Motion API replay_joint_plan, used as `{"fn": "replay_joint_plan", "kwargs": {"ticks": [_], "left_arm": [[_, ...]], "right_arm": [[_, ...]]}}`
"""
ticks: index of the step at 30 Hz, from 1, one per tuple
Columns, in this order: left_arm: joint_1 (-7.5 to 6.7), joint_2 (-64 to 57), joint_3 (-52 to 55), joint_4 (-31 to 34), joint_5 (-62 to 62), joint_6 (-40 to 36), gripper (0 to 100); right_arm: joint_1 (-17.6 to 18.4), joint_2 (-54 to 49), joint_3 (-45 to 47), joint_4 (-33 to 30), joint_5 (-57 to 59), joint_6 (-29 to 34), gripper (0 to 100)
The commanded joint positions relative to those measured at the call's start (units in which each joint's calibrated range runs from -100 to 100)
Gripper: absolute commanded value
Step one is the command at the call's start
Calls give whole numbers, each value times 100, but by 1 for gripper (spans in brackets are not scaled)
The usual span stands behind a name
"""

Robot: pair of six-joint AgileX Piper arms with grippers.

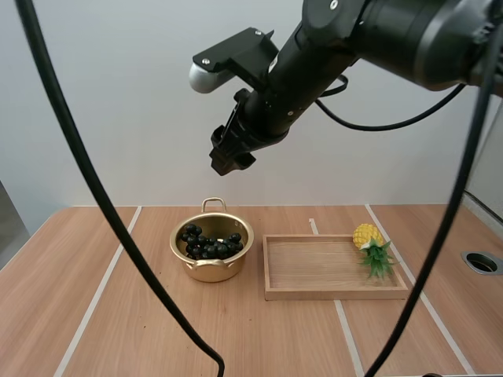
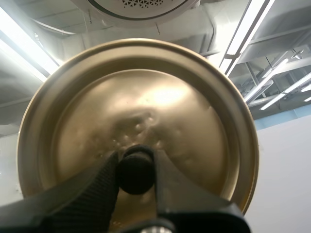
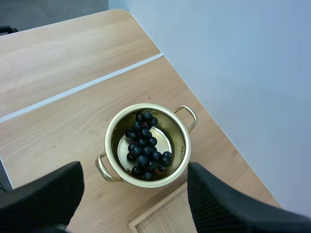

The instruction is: Open the pot, put the grape inside, and close it

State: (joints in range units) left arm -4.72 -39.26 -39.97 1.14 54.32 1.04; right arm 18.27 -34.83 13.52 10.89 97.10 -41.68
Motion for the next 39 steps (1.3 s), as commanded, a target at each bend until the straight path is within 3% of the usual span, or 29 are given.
{"fn": "replay_joint_plan", "kwargs": {"ticks": [1, 18, 34, 39], "left_arm": [[-16, -28, -23, 36, -191, -13, 0], [-16, -28, -23, 36, -191, -13, 0], [-16, -28, -23, 36, -191, -13, 0], [-16, -28, -23, 36, -191, -13, 0]], "right_arm": [[-16, -542, 2, -237, 290, 118, 100], [-16, -2513, 117, -818, 290, 363, 100], [-16, -4471, 2192, -880, 290, 636, 99], [-16, -4894, 2499, -964, 290, 752, 29]]}}
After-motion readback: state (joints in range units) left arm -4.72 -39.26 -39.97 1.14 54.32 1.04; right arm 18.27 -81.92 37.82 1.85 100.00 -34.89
